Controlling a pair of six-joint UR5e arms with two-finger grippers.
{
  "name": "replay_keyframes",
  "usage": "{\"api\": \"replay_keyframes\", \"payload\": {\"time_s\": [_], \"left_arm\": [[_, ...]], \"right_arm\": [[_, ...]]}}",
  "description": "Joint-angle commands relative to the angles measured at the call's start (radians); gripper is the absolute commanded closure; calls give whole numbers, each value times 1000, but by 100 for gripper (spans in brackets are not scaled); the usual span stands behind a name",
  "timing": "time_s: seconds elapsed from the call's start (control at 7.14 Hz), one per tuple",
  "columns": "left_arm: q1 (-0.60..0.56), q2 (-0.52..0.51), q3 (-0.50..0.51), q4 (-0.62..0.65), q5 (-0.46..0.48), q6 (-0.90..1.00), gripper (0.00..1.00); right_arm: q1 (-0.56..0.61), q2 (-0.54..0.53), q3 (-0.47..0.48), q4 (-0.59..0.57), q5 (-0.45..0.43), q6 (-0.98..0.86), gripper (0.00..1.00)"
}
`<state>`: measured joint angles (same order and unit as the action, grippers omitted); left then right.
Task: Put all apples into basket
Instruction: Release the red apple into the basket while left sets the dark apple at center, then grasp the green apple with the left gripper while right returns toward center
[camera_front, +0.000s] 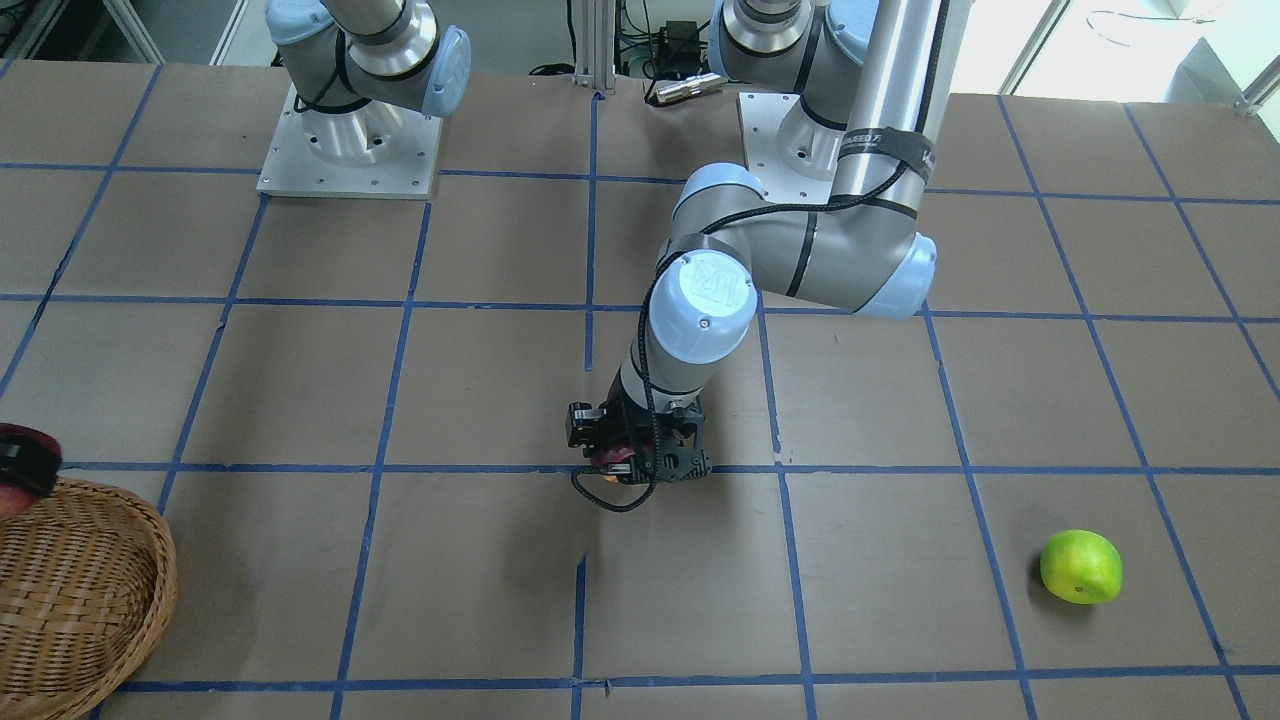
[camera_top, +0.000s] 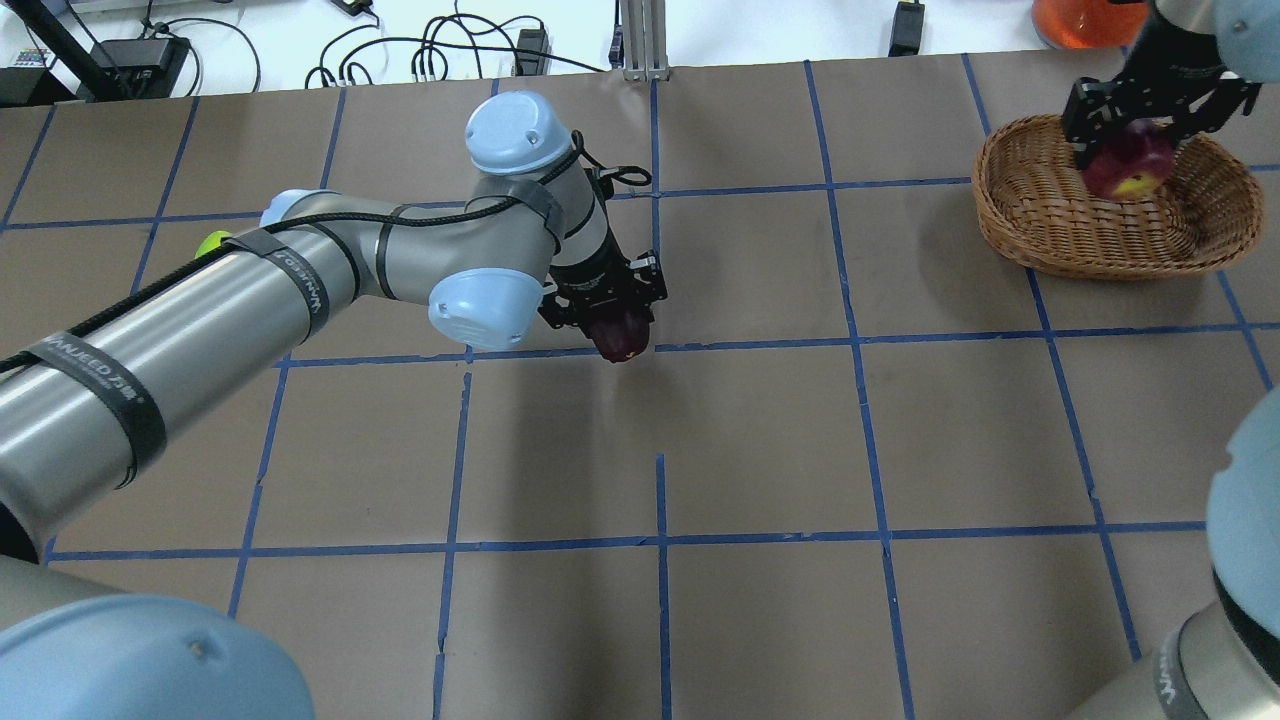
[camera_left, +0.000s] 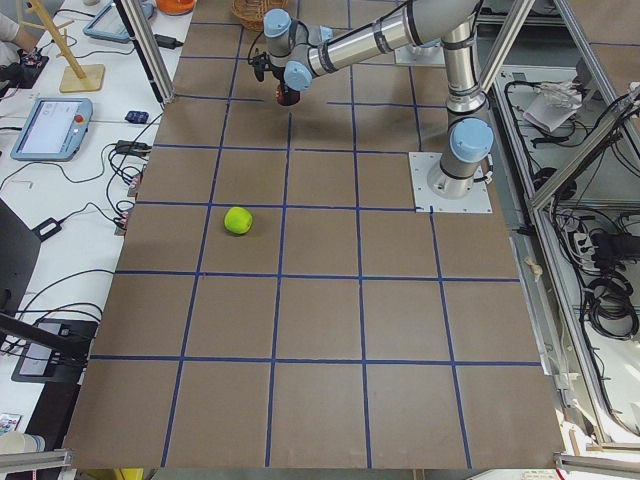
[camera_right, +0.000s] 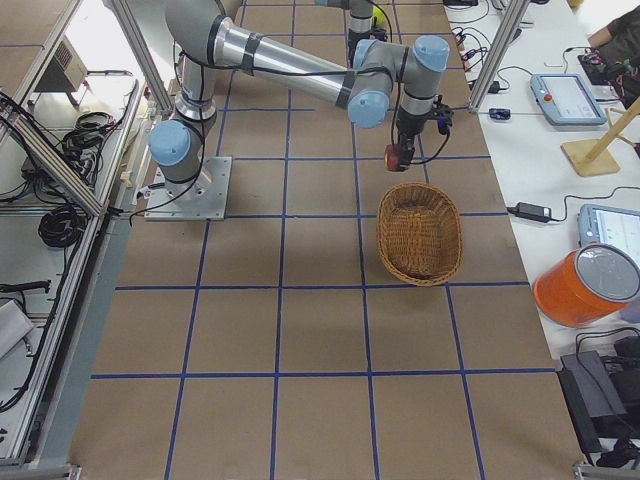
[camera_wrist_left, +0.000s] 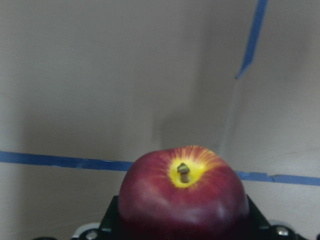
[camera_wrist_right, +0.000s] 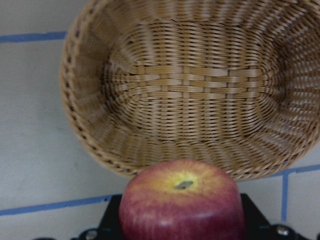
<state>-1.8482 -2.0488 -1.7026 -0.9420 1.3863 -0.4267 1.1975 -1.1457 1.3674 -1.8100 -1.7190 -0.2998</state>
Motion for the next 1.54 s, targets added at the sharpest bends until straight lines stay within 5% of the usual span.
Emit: {"api": "replay_keyframes", "payload": {"time_s": [0.0, 0.28, 0.7, 0.84, 0.98, 1.12, 1.4], "left_arm": [[-20, -31, -18, 17, -21, -7, 4], [6, 13, 0, 28, -50, -9, 0], [260, 74, 172, -347, -93, 85, 0], [346, 55, 251, -450, 4, 274, 0], [409, 36, 282, -451, 169, 466, 0], [456, 27, 279, -436, 253, 716, 0], [623, -25, 278, -310, 267, 998, 0]], "right_arm": [[-117, 128, -14, -175, -77, -138, 100], [-119, 190, -22, -270, -68, -151, 100], [-119, 249, -33, -374, -62, -154, 95], [-119, 270, -33, -393, -62, -156, 76], [-119, 270, -33, -393, -60, -156, 25], [-119, 264, -33, -391, -29, -150, 0], [-102, 229, -31, -353, 10, -144, 0]]}}
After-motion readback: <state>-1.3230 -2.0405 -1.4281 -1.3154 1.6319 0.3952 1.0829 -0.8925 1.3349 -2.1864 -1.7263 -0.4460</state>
